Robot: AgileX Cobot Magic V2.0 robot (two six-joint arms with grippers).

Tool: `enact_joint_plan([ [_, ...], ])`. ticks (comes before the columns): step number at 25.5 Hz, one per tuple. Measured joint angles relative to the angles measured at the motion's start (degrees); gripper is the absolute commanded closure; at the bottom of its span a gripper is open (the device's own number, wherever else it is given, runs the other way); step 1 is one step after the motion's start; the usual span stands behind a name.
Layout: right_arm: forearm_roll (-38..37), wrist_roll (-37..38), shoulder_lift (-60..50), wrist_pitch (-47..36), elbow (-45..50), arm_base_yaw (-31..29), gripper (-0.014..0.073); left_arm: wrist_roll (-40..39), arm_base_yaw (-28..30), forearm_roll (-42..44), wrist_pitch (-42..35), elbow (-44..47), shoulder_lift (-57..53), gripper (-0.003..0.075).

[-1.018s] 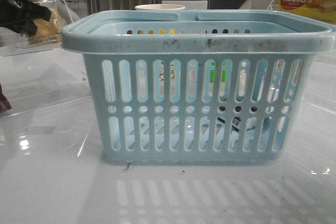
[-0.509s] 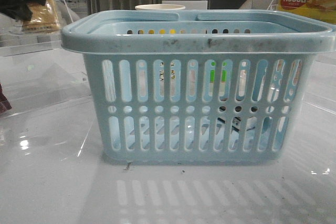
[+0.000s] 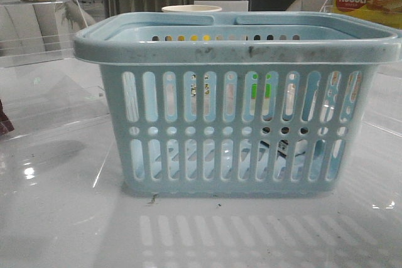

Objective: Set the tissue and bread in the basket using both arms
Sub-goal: 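Carry the bread over the blue basket and open the left gripper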

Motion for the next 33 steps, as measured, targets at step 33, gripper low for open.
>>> enact_joint_plan([
  [33, 0.0, 0.0, 0.0, 0.0, 0.0, 0.0, 0.0102, 0.0, -31.9, -2.1, 13.3, 0.0, 1.2, 0.0629],
])
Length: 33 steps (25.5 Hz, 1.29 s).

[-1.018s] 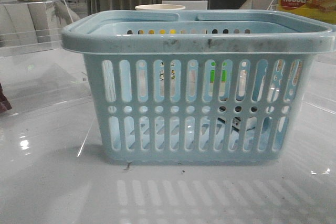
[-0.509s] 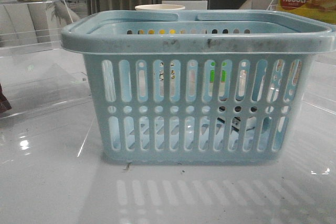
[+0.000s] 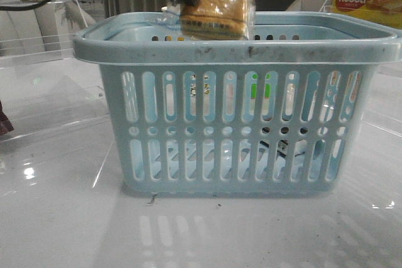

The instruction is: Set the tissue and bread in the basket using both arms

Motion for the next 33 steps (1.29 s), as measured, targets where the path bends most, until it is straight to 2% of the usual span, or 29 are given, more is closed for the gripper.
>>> enact_joint_plan([
  [3, 0.0, 0.0, 0.0, 0.0, 0.0, 0.0, 0.0102, 0.0, 0.0, 0.0, 0.1, 0.0, 1.4, 0.0588],
  [9, 0.0, 0.0, 0.0, 0.0, 0.0, 0.0, 0.0102, 0.0, 0.0, 0.0, 0.5, 0.0, 3.1, 0.0378],
  [11, 0.0, 0.0, 0.0, 0.0, 0.0, 0.0, 0.0102, 0.0, 0.0, 0.0, 0.5, 0.0, 3.1, 0.0335],
  [20, 0.0, 0.0, 0.0, 0.0, 0.0, 0.0, 0.0102, 0.0, -0.1, -0.1, 1.9, 0.0, 0.8, 0.0332],
  [25, 0.0, 0.0, 0.0, 0.0, 0.0, 0.0, 0.0102, 0.0, -0.1, -0.1, 3.7, 0.0, -6.9, 0.0332],
  [30, 0.0, 0.0, 0.0, 0.0, 0.0, 0.0, 0.0102, 0.0, -0.1, -0.1, 10.0, 0.2, -15.4, 0.0335],
  [33, 0.0, 0.0, 0.0, 0.0, 0.0, 0.0, 0.0102, 0.0, -0.1, -0.1, 12.5, 3.3, -22.2, 0.0337],
])
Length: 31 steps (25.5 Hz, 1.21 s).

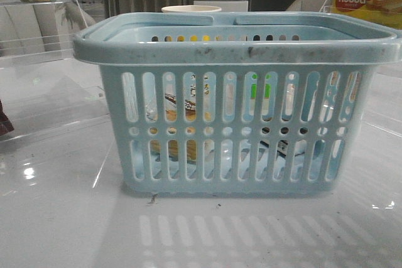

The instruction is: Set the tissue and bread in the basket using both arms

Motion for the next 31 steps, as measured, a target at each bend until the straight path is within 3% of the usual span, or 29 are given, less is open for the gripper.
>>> enact_joint_plan([
  [17, 0.0, 0.0, 0.0, 0.0, 0.0, 0.0, 0.0102, -4.1, 0.0, 5.1, 2.2, 32.8, -39.8, 0.0337],
  [31, 0.0, -1.9, 0.0, 3.3, 0.0, 0.0, 0.0102, -4.5, 0.0, 4.0, 2.6, 42.3, -46.6, 0.0337],
])
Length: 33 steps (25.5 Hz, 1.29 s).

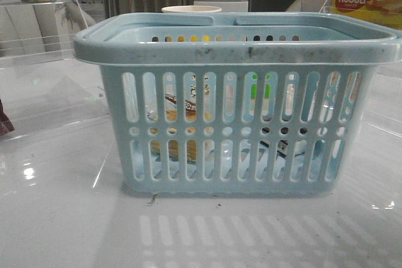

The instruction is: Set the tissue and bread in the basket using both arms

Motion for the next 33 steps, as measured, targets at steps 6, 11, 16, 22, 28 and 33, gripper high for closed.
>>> enact_joint_plan([
  [6, 0.0, -1.0, -0.3, 2.3, 0.0, 0.0, 0.0102, 0.0, 0.0, -0.4, -0.8, 1.7, 0.0, 0.0337],
  [11, 0.0, -1.2, -3.0, 2.8, 0.0, 0.0, 0.0213, 0.0, 0.0, -0.5, -1.6, 2.4, 0.0, 0.0337],
  [16, 0.5, -1.3, -5.5, 3.8, 0.0, 0.0, 0.0473, 0.0, 0.0, -0.5, -2.9, 2.4, 0.0, 0.0338],
  [22, 2.4, -1.4, -5.8, 4.5, 0.0, 0.0, 0.0566, 0.0, 0.0, -0.5, -4.4, 2.4, 0.0, 0.0340],
  [28, 2.8, -2.0, -5.9, 4.7, 0.0, 0.0, 0.0565, 0.0, 0.0, -0.5, -4.5, 2.4, 0.0, 0.0406],
  [33, 3.6, -3.1, -5.9, 5.2, 0.0, 0.0, 0.0565, 0.0, 0.0, -0.5, -4.6, 2.4, 0.0, 0.0511],
])
